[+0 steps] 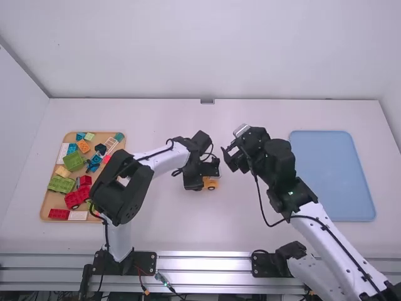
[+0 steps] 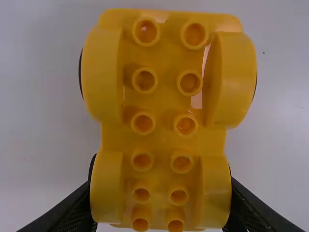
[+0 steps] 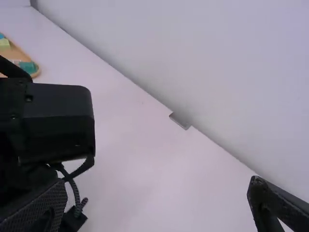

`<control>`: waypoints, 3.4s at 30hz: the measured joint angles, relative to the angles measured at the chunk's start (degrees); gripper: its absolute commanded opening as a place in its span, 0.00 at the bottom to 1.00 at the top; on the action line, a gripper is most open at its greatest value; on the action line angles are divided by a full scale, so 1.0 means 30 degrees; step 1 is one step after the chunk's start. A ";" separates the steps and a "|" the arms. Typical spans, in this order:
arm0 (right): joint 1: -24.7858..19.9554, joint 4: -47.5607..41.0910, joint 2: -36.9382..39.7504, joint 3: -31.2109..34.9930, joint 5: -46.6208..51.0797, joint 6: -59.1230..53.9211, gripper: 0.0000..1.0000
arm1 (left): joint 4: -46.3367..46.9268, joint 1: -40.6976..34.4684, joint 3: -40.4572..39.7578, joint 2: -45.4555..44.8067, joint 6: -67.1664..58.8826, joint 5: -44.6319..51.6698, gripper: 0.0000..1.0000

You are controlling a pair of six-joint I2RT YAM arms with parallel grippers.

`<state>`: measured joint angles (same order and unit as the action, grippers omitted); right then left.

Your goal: Assemble lego blocks to make yellow taxi

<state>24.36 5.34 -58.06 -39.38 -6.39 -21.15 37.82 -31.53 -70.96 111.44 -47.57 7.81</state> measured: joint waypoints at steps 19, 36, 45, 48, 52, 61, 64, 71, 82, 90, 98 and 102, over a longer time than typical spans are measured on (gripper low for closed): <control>-0.1319 0.1581 -0.1290 0.0000 -0.0015 0.0000 0.99 | 0.3009 0.0080 -0.2652 0.0000 0.0503 -0.1137 0.99; -0.1319 0.2033 -0.1282 0.0007 -0.0036 0.0007 0.99 | 0.8196 0.8495 -1.2021 -0.0007 0.6681 -0.5399 0.99; -0.1326 0.2878 -0.1282 0.0000 -0.0109 0.0007 0.99 | 0.9777 1.4542 -1.0994 -0.0007 1.3435 -0.6207 0.99; -0.1319 0.3016 -0.1290 0.0000 -0.0102 0.0000 0.99 | 0.8881 1.5737 -0.9537 -0.0007 1.4047 -0.6207 0.99; -0.1319 0.3417 -0.1282 0.0000 -0.0102 0.0007 0.99 | 0.7912 1.6626 -0.7439 -0.0007 1.4083 -0.6207 1.00; -0.1319 0.4714 -0.1290 0.0000 -0.0699 0.0117 0.99 | 0.5493 1.6757 -0.3417 -0.0007 1.4083 -0.6018 0.77; -0.1319 0.5056 -0.1282 0.0000 -0.0780 0.0401 0.99 | 0.4925 1.6742 -0.2688 -0.0007 1.4200 -0.5719 0.62; -0.1319 0.5187 -0.1282 0.0000 -0.0809 0.0583 0.99 | 0.3490 1.6742 -0.1814 -0.0007 1.4309 -0.5173 0.59; -0.1319 0.5457 -0.1290 0.0000 -0.0823 0.0933 0.99 | 0.1639 1.6779 -0.0648 -0.0007 1.4273 -0.4583 0.60; -0.1319 0.5625 -0.1290 0.0000 -0.0801 0.0933 0.99 | 0.1122 1.7507 0.0211 -0.0007 1.2917 -0.3140 0.57; -0.1319 0.5705 -0.1282 0.0000 -0.0852 0.0933 0.99 | 0.0554 1.7879 0.0211 -0.0007 1.2677 -0.2688 0.51; -0.1319 0.5727 -0.1290 0.0000 -0.0860 0.0933 0.99 | 0.0313 1.7886 0.0415 -0.0007 1.2152 -0.2601 0.48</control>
<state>20.40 22.52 -61.93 -39.38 -8.97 -18.35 38.76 22.13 -69.71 111.42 -11.11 0.01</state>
